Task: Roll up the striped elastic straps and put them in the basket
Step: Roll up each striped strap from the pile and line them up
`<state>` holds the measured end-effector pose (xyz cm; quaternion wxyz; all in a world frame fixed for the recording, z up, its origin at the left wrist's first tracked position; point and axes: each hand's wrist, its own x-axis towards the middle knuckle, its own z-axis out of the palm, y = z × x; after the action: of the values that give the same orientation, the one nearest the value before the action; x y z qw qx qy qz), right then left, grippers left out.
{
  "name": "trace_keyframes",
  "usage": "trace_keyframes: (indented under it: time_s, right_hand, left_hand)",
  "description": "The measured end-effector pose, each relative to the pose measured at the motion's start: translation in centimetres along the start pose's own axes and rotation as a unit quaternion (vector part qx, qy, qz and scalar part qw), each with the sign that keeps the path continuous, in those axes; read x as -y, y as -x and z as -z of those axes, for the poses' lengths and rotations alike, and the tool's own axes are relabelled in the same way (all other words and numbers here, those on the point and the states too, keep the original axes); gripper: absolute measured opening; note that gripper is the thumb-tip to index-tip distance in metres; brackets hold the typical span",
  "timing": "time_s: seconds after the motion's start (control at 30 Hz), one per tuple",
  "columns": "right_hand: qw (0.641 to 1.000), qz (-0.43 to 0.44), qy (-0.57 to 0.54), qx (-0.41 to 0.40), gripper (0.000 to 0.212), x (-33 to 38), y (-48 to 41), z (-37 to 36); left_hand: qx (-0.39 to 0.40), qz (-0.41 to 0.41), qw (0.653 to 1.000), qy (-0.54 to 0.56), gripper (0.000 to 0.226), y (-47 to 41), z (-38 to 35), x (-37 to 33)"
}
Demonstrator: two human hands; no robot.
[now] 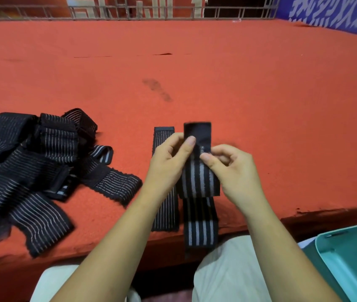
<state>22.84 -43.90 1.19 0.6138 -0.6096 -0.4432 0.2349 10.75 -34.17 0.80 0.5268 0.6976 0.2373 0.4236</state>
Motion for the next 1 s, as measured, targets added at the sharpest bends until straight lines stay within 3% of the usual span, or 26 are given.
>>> trace_keyframes:
  time_s: [0.1,0.23,0.37,0.53,0.63,0.7,0.77,0.87,1.0]
  right_hand:
    - [1.0,0.003,-0.026,-0.014,0.005,0.2,-0.7,0.9]
    - [0.994,-0.022,-0.103,0.013,0.015,0.6,-1.0,1.6]
    - [0.979,-0.051,-0.19,0.049,0.024,0.7,-1.0,2.2]
    - [0.965,-0.082,-0.23,0.092,0.022,1.1,-1.1,2.8]
    - [0.979,-0.075,-0.167,0.088,0.008,1.4,-1.4,3.0]
    - [0.992,-0.049,-0.085,0.079,0.02,1.6,-1.6,2.9]
    - [0.995,-0.028,-0.057,0.082,0.022,2.1,-1.8,3.0]
    - [0.995,-0.006,0.012,0.103,0.034,3.4,-2.0,3.4]
    - [0.986,0.05,0.132,0.087,0.029,5.3,-2.6,3.6]
  left_hand:
    - [0.089,0.003,0.996,-0.014,0.018,0.3,0.2,0.3]
    - [0.12,0.033,0.982,0.143,0.032,0.5,0.8,0.0]
    - [0.104,0.061,0.968,0.221,0.033,0.3,0.6,-0.4]
    - [0.073,0.057,0.977,0.191,0.04,0.4,0.6,-1.1]
    - [0.095,0.051,0.982,0.157,0.016,0.4,0.8,-1.3]
    - [0.118,0.028,0.988,0.097,0.006,0.5,0.9,-1.1]
    - [0.115,0.014,0.991,0.071,0.022,0.7,0.7,-0.7]
    - [0.102,0.061,0.98,0.158,0.041,1.0,0.6,-0.5]
    - [0.138,0.048,0.989,-0.029,0.044,1.0,0.9,0.1]
